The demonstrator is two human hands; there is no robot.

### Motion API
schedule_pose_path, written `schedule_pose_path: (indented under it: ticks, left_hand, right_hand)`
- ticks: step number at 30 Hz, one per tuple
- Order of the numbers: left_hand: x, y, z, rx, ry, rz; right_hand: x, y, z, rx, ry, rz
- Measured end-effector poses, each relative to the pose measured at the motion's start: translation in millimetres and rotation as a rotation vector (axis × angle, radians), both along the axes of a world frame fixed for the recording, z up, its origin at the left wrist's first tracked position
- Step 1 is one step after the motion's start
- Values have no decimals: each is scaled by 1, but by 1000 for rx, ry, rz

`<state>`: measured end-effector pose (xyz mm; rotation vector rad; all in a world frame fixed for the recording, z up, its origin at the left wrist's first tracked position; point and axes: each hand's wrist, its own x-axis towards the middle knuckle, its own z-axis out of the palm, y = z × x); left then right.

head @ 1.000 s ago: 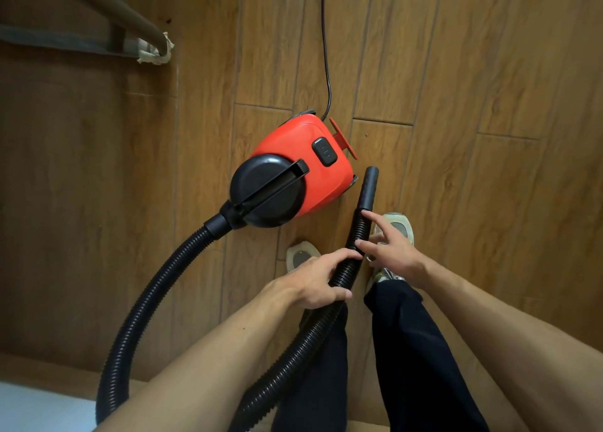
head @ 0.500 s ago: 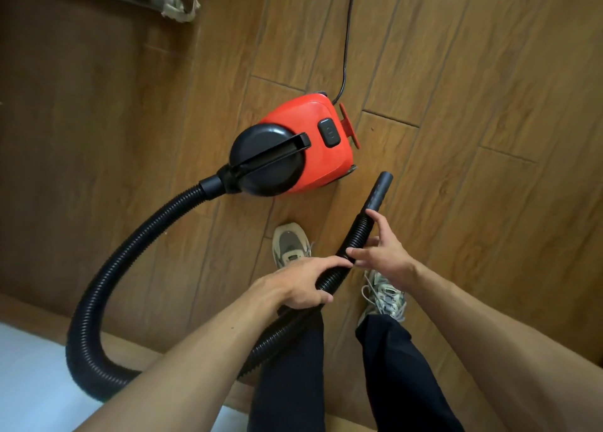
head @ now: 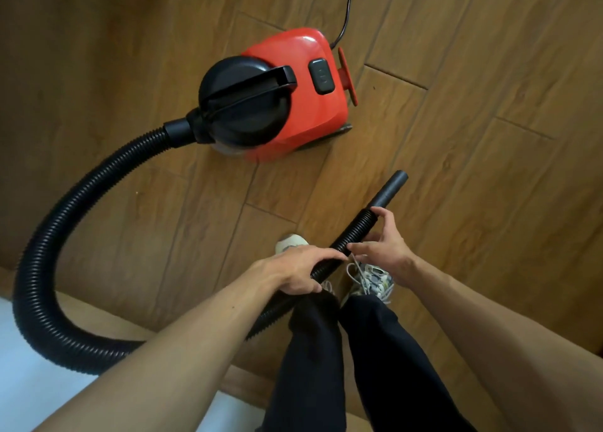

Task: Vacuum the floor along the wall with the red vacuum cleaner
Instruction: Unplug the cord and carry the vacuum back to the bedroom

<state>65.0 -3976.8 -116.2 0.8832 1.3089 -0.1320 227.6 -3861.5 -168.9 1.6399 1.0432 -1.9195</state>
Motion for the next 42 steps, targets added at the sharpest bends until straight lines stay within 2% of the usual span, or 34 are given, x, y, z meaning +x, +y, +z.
schedule_pose_path:
  ticks: [8,13,17,20,22,26,31,36,42]
  left_hand:
    - [0,-19,-32,6,72,-60]
    - [-1,-21,-31,4,113,-115]
    - [-2,-11,-12,-6,159,-107]
    - [-12,6,16,-32,173,-33]
    - [-24,19,38,-37,206,9]
    - [-54,48,91,-7,355,28]
    - [-100,91,181,89,587,25]
    - [-147,139,298,198,746,41]
    - [-196,201,469,379,910,45]
  right_hand:
    - [-1,-31,-26,95,11,6]
    - [-5,-34,-30,167,-14,93]
    - [-8,-20,-16,212,-38,380]
    - [-10,-1,8,235,-59,638]
    - [-16,14,30,231,-57,734]
    - [-44,53,89,283,-16,843]
    - [-96,116,193,505,23,987]
    - [-152,190,331,753,19,1081]
    - [-194,259,518,1063,-7,1101]
